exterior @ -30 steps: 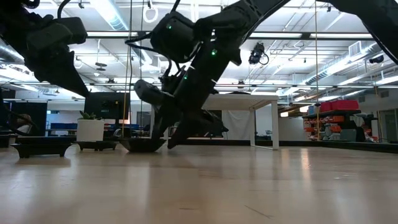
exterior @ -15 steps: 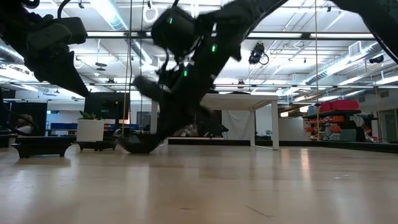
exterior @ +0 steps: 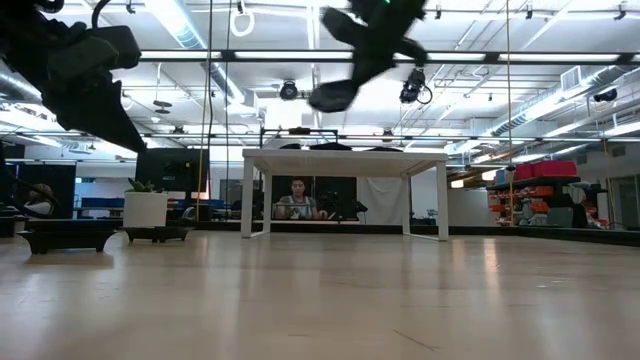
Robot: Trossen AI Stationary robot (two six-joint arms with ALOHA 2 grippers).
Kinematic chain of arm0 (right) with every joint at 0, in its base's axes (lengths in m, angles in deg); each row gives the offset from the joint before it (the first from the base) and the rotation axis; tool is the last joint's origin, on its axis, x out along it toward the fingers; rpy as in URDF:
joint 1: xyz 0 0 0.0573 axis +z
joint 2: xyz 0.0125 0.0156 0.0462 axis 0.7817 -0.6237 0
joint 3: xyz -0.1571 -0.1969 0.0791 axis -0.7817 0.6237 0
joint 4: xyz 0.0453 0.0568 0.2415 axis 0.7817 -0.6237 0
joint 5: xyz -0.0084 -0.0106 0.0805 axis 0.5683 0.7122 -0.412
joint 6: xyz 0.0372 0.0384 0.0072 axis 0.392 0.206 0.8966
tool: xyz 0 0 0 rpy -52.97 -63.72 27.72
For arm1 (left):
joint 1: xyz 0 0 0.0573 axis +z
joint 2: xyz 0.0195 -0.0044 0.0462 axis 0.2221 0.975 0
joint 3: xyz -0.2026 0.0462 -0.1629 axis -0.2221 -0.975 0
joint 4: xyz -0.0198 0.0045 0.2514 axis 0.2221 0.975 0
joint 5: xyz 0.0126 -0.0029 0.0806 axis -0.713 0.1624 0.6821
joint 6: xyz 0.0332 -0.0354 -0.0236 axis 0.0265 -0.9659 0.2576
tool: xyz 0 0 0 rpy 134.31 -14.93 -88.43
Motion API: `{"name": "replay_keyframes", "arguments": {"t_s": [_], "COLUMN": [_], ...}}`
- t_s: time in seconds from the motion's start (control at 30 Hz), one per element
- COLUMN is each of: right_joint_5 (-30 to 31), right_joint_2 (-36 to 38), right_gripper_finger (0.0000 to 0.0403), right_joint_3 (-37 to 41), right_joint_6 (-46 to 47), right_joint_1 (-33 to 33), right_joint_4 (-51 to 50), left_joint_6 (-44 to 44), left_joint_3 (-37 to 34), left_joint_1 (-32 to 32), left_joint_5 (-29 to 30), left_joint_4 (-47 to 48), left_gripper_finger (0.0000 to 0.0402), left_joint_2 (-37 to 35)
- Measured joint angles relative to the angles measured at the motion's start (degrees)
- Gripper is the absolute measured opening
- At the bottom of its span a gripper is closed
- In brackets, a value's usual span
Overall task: Pick & Place Mini shaped plates
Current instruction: Stack the black leaf-shaped plate on top of the other black leaf-shaped plate on the shelf
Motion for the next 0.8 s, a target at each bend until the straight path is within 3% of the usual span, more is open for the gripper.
{"name": "replay_keyframes", "arguments": {"t_s": [0.2, 0.4, 0.6, 0.8], "right_joint_5": [0.8, -7.4, -9.4, -7.4], "right_joint_2": [11.0, 14.3, 14.4, 14.5], "right_gripper_finger": [0.0004, 0.0004, 0.0018, 0.0086], "right_joint_3": [17.2, 31.8, 36.3, 37.0], "right_joint_6": [7.7, 12.8, 15.8, 13.5], "right_joint_1": [-14.8, -23.1, -25.5, -25.7], "right_joint_4": [14.5, 36.4, 43.2, 44.5], "left_joint_6": [0.0, 0.0, 0.1, 0.1], "left_joint_3": [0.0, 0.0, 0.0, 0.0], "left_joint_1": [0.0, 0.0, 0.0, 0.0], "left_joint_5": [1.0, 1.0, 1.0, 1.0], "left_joint_4": [-0.5, -0.7, -1.2, -1.6], "left_gripper_finger": [0.0016, 0.0016, 0.0016, 0.0016], "left_joint_2": [0.0, 0.0, 0.0, 0.0]}}
